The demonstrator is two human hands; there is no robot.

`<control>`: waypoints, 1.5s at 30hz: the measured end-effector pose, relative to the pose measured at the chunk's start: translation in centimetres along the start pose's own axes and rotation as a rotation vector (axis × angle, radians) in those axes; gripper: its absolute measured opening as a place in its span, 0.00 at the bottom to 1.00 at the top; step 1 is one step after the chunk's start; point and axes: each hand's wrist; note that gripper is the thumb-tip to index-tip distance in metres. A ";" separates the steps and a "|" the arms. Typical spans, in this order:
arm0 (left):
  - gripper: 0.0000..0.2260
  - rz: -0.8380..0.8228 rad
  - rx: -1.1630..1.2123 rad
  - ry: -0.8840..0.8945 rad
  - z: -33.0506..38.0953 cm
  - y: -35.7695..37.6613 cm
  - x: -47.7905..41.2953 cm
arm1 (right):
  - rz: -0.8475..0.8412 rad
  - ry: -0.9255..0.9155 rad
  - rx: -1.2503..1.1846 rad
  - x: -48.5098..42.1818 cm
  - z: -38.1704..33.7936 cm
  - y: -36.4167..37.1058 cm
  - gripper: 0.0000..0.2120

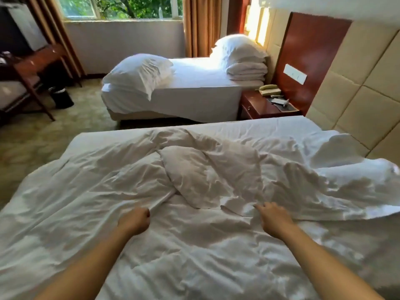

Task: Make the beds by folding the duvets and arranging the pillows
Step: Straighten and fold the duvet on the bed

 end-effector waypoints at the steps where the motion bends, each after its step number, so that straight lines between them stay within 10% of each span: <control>1: 0.12 -0.004 0.039 -0.070 0.1 1.0 -0.4 | 0.001 -0.054 -0.005 -2.1 0.4 0.5 0.27; 12: 0.27 0.162 0.185 -0.437 1.5 12.8 -8.9 | 0.158 -0.378 -0.112 -18.1 -7.8 10.8 0.45; 17: 0.40 0.366 -0.175 -0.242 -2.3 16.6 -15.7 | 0.268 -0.352 -0.080 -26.6 -12.2 16.4 0.41; 19: 0.34 0.342 -0.304 -0.271 -5.1 17.3 -18.2 | 0.297 -0.304 -0.026 -30.0 -12.7 18.5 0.18; 23: 0.23 0.406 -0.148 -0.330 -10.8 16.3 -20.4 | 0.270 -0.153 -0.270 -31.9 -11.9 20.4 0.08; 26: 0.15 0.280 -0.063 -0.341 -13.4 14.3 -19.5 | 0.073 -0.034 -0.424 -30.3 -11.8 20.3 0.07; 30: 0.06 0.135 0.068 -0.325 -15.8 12.0 -12.6 | -0.176 -0.085 -0.154 -27.1 -12.5 18.9 0.34; 37: 0.18 0.090 0.134 -0.528 -27.5 8.2 0.0 | -0.284 0.050 -0.189 -25.6 -14.1 14.7 0.14; 45: 0.09 0.077 0.090 -0.505 -24.1 13.3 5.4 | 0.050 0.161 -0.774 -15.8 -14.8 13.0 0.14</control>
Point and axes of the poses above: each hand's wrist, its own x-axis away from the middle knuckle, its own y-axis out of the palm, z = x × y, and after that the axes turned 13 degrees about x, right-handed
